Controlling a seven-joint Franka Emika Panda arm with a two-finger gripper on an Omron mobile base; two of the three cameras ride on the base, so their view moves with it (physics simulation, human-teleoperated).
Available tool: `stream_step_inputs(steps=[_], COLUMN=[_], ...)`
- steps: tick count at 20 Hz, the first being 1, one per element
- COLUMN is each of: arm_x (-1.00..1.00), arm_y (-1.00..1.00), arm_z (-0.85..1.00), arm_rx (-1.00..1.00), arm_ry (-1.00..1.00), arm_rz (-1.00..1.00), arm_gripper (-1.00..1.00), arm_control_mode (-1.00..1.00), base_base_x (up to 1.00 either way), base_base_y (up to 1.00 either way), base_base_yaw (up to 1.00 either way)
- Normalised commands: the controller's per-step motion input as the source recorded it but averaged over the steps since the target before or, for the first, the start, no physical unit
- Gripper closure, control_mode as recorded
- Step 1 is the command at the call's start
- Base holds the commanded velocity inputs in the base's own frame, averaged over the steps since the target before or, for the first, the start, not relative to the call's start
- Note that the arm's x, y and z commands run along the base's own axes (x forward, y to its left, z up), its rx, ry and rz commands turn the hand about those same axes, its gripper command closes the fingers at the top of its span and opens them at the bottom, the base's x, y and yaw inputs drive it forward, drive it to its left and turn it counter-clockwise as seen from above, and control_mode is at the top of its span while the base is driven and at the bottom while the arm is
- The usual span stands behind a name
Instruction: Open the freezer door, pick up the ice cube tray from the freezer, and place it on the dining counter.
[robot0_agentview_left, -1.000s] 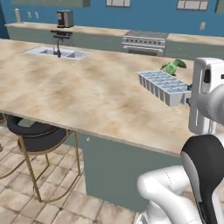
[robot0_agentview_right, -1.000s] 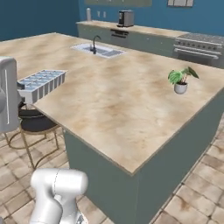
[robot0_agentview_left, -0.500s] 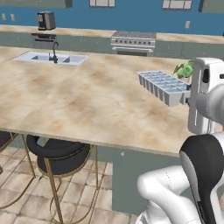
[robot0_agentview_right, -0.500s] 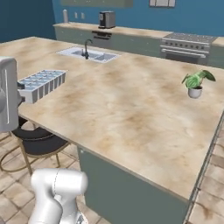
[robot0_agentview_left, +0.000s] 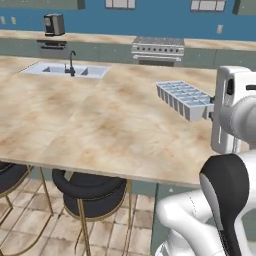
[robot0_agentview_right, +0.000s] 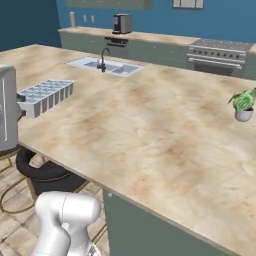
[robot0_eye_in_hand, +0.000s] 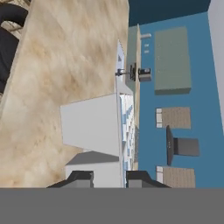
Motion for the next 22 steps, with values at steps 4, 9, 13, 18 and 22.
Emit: stream_step_inputs(steps=[4, 9, 13, 18, 22], arm_x=[0.00, 0.17, 0.98, 1.00, 0.99], arm_y=[0.00, 0.00, 0.00, -0.02, 0.01], arm_z=[0.00, -0.03, -0.36, -0.40, -0.46], arm_rx=[0.00, 0.00, 0.00, 0.00, 0.00], arm_ry=[0.00, 0.00, 0.11, 0.16, 0.19], arm_rz=[0.00, 0.00, 0.07, 0.28, 0.42], arm_gripper=[1.00, 1.00, 1.00, 1.00, 1.00], arm_control_mode=[1.00, -1.00, -1.00, -1.00, -1.00], base_base_x=[0.56, 0.52, 0.00, 0.00, 0.00], base_base_y=[0.00, 0.00, 0.00, 0.00, 0.00], base_base_yaw=[0.00, 0.00, 0.00, 0.00, 0.00])
